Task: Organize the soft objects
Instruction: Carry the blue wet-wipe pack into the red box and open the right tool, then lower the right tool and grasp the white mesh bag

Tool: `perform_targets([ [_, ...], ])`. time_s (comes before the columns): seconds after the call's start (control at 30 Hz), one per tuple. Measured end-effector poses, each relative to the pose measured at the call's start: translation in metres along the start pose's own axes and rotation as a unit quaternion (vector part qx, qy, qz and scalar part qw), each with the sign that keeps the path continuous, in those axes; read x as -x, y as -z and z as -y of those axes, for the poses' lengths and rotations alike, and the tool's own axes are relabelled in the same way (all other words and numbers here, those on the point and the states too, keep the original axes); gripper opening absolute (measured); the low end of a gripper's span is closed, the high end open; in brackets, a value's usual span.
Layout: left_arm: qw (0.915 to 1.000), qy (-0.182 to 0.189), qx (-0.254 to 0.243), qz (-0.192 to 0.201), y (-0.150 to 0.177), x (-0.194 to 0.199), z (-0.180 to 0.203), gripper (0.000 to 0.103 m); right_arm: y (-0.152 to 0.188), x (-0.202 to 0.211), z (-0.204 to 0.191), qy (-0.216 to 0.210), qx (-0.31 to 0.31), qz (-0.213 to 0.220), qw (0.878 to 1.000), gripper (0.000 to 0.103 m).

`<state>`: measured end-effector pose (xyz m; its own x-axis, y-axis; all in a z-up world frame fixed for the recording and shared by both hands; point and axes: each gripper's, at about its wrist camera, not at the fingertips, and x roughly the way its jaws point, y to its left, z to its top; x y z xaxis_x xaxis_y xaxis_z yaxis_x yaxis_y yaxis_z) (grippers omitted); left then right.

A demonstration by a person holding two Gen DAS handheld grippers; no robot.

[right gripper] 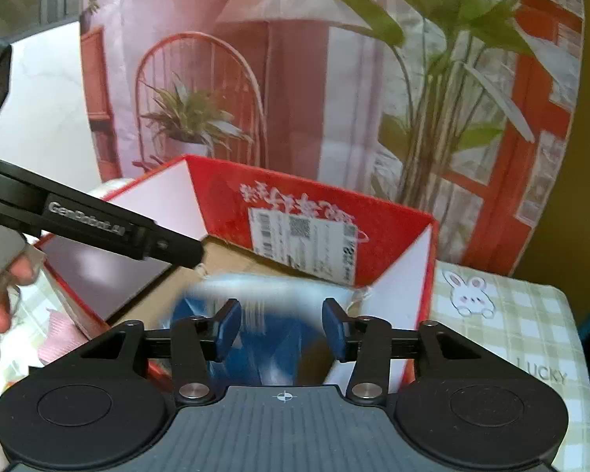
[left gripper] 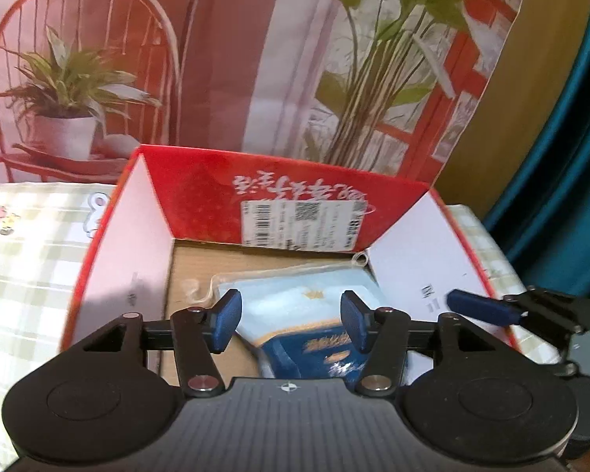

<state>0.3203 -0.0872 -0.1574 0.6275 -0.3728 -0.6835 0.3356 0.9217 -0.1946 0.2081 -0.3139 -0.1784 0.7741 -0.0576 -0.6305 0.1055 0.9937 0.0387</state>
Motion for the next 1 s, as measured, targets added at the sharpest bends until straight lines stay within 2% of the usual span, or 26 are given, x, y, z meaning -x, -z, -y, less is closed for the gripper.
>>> perform_targets([
  [0.13,0.9999,-0.001,-0.01,0.011,0.003,0.017,-0.002,0.058,0.003,0.013,0.004,-0.001,-0.022,0.007,1.0,0.043],
  [0.33,0.999,-0.008,-0.026,0.034,0.013,0.061,0.002,0.058,0.006,0.053,-0.009,-0.006,-0.027,0.042,0.999,0.043],
  [0.57,0.9989,-0.016,-0.027,0.034,0.047,0.118,-0.005,0.058,0.023,0.107,-0.035,-0.03,-0.036,0.074,0.996,0.043],
  [0.7,0.9995,-0.011,-0.015,0.023,0.075,0.142,-0.014,0.062,0.039,0.13,-0.051,-0.044,-0.039,0.067,0.996,0.044],
  [0.77,0.9998,-0.007,-0.004,0.016,0.093,0.151,-0.02,0.069,0.049,0.14,-0.059,-0.047,-0.037,0.06,0.996,0.051],
  [0.83,1.0,-0.005,0.005,0.005,0.11,0.155,-0.024,0.07,0.062,0.148,-0.067,-0.049,-0.035,0.05,0.997,0.055],
  [0.93,0.9996,-0.009,0.01,-0.024,0.138,0.157,-0.027,0.07,0.084,0.155,-0.074,-0.052,-0.039,0.022,0.998,0.056],
  [1.0,0.9989,-0.015,0.013,-0.043,0.154,0.156,-0.029,0.07,0.099,0.158,-0.078,-0.055,-0.044,-0.001,0.998,0.061],
])
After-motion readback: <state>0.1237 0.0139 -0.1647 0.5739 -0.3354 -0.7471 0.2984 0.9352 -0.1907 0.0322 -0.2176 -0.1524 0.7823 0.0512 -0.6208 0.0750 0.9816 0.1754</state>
